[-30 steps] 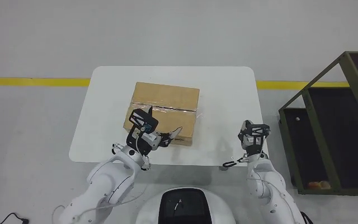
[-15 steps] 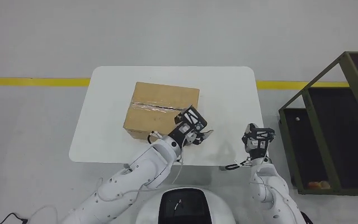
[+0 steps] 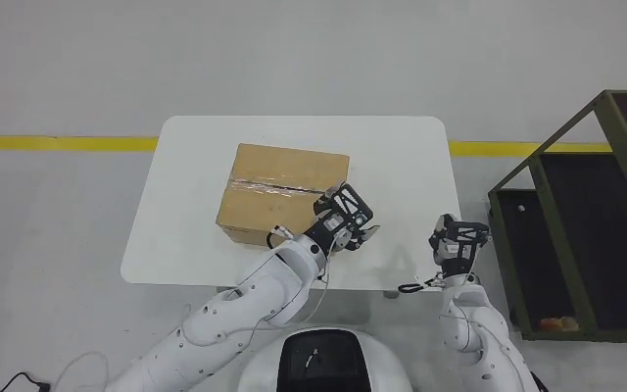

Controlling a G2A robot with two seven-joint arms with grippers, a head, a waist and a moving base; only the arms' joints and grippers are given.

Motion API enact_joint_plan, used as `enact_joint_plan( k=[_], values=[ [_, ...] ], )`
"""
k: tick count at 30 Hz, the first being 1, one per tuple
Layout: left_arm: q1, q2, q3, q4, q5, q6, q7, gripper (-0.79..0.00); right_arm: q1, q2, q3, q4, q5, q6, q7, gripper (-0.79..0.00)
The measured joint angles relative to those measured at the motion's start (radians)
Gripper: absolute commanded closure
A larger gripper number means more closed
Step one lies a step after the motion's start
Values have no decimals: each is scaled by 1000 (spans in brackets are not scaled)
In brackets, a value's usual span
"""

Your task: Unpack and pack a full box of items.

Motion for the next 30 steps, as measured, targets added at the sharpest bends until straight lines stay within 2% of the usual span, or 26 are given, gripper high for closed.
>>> enact_joint_plan(
  k=[6, 9, 14, 19, 25, 30],
  values=[
    [4, -1, 1, -1, 1, -3, 8, -785, -29, 1, 10, -39, -74, 76, 7, 0],
    [4, -15, 14, 10, -32, -20, 68, -785, -54, 2, 27, -65, -97, 93, 17, 0],
    [-89, -65, 91, 121, -18, -43, 90, -785, -86, 5, 60, -83, -93, 95, 29, 0],
    [-193, -120, 166, 241, 39, -74, 38, -785, -107, 6, 89, -93, -86, 95, 25, 0],
    [-262, -167, 219, 334, 137, -88, -65, -785, -123, 5, 107, -106, -77, 98, 16, 0],
    [-292, -192, 254, 367, 261, -123, -142, -785, -128, 4, 109, -110, -70, 99, 7, 0]
  ],
)
